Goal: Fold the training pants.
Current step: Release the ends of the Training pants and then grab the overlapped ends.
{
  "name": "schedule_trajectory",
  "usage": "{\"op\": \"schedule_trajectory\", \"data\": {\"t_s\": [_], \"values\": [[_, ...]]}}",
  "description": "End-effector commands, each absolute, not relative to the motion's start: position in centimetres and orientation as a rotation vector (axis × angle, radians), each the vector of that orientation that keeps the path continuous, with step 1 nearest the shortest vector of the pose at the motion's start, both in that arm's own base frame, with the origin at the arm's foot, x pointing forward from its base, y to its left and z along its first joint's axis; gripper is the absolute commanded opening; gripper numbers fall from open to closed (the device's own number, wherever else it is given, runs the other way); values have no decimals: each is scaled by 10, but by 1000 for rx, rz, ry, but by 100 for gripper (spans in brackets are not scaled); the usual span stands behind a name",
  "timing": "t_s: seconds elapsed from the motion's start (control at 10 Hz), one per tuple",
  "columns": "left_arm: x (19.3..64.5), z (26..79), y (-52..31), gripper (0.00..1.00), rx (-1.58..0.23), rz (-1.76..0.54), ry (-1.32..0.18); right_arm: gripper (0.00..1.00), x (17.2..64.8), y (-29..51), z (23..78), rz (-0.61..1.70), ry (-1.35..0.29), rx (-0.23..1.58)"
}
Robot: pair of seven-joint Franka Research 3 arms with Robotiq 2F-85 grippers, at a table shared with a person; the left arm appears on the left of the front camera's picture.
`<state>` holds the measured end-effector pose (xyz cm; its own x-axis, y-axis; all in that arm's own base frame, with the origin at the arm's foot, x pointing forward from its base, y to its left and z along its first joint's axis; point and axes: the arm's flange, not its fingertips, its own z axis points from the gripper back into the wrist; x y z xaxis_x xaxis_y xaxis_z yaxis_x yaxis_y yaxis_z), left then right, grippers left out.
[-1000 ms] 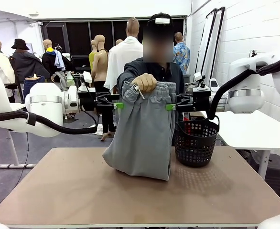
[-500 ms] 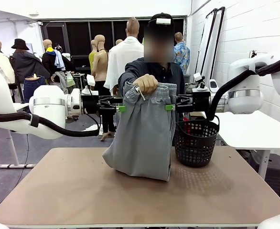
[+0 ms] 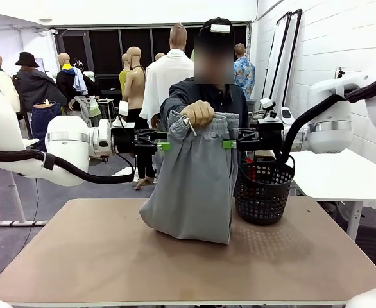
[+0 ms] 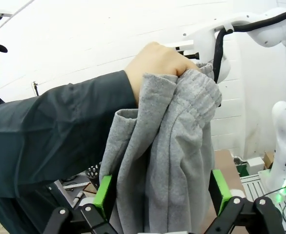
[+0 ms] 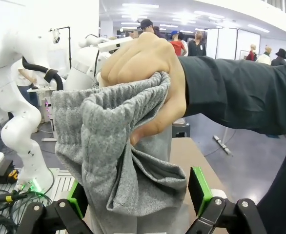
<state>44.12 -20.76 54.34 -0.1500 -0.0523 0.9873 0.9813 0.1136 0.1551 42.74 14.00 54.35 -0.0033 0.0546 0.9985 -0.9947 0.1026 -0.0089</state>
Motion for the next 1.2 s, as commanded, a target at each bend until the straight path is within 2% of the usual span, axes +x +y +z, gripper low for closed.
{"op": "schedule_trajectory", "data": {"t_s": [0.0,0.5,1.1], "values": [[449,550,-201,100,-1045,-1297,-1264,100,425,132,544,1187,-1173,1102],[449,550,-207,100,-1077,-1357,-1171,100,416,129,544,1250,-1101,1130],[443,546,-221,100,-1116,-1375,-1137,100,402,144,540,1249,-1094,1168]]}}
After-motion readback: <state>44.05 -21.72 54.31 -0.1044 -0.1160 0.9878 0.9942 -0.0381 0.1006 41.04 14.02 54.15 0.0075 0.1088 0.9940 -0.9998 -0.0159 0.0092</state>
